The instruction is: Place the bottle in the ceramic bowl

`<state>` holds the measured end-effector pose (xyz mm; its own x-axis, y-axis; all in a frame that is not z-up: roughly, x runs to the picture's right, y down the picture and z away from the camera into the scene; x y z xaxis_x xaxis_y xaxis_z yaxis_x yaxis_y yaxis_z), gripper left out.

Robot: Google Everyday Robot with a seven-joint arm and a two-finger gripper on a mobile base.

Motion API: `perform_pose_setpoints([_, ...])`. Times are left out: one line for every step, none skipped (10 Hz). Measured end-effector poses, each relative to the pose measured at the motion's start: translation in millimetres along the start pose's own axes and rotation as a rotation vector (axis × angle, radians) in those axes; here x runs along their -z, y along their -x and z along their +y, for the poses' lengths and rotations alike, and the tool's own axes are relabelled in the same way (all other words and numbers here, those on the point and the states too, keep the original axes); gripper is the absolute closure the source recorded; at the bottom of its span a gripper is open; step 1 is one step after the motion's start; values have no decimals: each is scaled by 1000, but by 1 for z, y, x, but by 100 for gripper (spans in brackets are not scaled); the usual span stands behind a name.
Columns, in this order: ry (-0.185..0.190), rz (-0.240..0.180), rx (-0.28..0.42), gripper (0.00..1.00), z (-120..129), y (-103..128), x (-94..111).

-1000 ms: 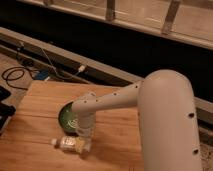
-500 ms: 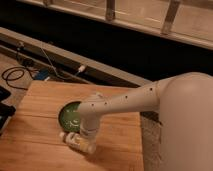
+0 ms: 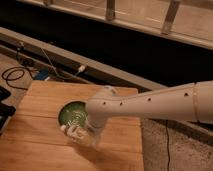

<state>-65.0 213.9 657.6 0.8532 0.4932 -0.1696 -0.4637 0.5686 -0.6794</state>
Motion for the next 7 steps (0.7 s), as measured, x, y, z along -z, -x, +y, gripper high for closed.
perform_pose_setpoints([-28, -21, 6, 100, 0, -1, 16])
perform_pose_setpoints([-40, -24, 18, 100, -1, 2, 23])
perform_pose_setpoints([-47, -20, 30, 100, -5, 9, 24])
perform_pose_setpoints([-51, -14, 39, 100, -10, 16, 23])
perform_pose_setpoints([-51, -8, 48, 100, -20, 32, 21])
perform_pose_setpoints([-49, 7, 52, 100, -30, 45, 17])
perform_pose_setpoints([-42, 24, 57, 100, -39, 59, 11])
